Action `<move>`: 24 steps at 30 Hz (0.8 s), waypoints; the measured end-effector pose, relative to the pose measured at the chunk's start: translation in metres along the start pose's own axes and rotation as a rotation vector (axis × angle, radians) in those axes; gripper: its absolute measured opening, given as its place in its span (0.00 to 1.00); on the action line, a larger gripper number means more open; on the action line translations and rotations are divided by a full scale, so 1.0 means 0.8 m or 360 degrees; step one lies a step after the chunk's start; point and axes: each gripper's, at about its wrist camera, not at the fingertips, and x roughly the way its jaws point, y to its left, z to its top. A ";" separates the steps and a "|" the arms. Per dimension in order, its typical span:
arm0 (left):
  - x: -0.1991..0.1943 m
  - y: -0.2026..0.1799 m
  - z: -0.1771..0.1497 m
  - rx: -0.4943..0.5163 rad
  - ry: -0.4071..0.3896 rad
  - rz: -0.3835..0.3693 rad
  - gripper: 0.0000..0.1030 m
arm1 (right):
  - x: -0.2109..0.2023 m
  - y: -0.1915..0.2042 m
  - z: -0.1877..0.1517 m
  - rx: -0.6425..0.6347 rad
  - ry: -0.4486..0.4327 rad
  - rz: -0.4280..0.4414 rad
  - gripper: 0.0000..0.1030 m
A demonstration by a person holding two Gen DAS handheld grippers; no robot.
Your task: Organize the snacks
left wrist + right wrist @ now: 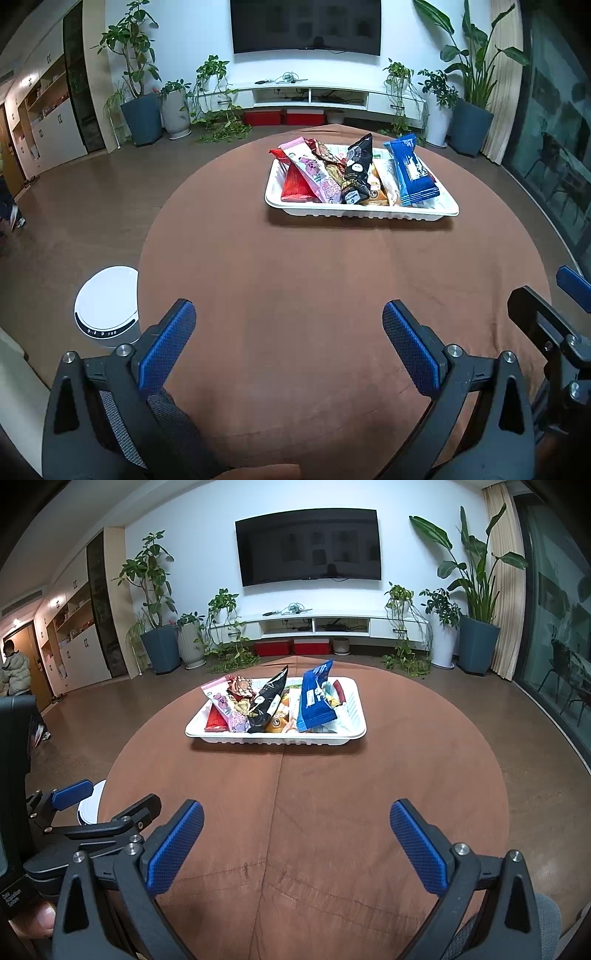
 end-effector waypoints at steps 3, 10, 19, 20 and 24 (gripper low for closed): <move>-0.001 0.002 -0.002 -0.0002 -0.0001 0.0006 1.00 | 0.002 0.000 -0.002 0.0002 0.0008 -0.0001 1.00; 0.003 0.003 -0.002 -0.0003 0.0005 0.0012 1.00 | 0.005 -0.003 -0.003 0.0007 0.0030 0.0004 1.00; 0.005 0.004 -0.002 -0.0002 0.0005 0.0021 1.00 | 0.006 -0.003 -0.004 0.0007 0.0031 0.0002 1.00; 0.006 0.004 -0.002 -0.0001 0.0006 0.0021 1.00 | 0.006 -0.003 -0.004 0.0006 0.0031 0.0002 1.00; 0.007 0.004 -0.003 0.0001 0.0008 0.0023 1.00 | 0.006 -0.003 -0.004 0.0007 0.0033 0.0003 1.00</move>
